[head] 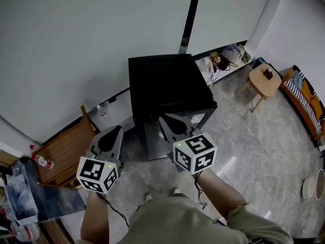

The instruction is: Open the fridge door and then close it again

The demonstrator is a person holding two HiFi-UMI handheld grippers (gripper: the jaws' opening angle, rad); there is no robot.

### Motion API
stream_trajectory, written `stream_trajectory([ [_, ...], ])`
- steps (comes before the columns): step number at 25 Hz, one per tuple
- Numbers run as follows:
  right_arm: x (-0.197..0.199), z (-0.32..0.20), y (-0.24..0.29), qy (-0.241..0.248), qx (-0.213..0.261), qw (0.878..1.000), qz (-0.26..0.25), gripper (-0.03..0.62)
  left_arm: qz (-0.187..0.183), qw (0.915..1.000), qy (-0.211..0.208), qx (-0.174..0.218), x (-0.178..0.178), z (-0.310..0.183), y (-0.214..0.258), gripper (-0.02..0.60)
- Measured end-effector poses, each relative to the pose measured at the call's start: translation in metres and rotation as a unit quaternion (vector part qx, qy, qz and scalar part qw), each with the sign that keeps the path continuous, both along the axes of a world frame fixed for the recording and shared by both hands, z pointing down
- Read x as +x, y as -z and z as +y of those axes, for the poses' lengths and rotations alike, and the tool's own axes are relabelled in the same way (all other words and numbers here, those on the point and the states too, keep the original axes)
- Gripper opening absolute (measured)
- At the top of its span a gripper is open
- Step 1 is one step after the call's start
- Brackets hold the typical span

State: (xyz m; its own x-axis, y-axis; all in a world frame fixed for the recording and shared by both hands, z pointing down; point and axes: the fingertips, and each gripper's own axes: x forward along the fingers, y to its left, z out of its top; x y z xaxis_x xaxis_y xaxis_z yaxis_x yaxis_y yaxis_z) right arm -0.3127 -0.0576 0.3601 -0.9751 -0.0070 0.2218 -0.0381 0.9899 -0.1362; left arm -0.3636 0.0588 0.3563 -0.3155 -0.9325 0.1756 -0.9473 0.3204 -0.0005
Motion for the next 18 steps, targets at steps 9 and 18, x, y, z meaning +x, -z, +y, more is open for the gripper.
stream_trajectory([
  [9,0.067,0.0,0.076,0.0,0.028,0.997,-0.071,0.006,-0.035,0.9987,-0.013,0.035,0.042,-0.001,0.052,0.008],
  [18,0.123,-0.021,0.086,-0.022,0.034,0.996,-0.084,0.006,-0.044,0.997,-0.031,0.055,0.085,-0.006,0.076,0.008],
])
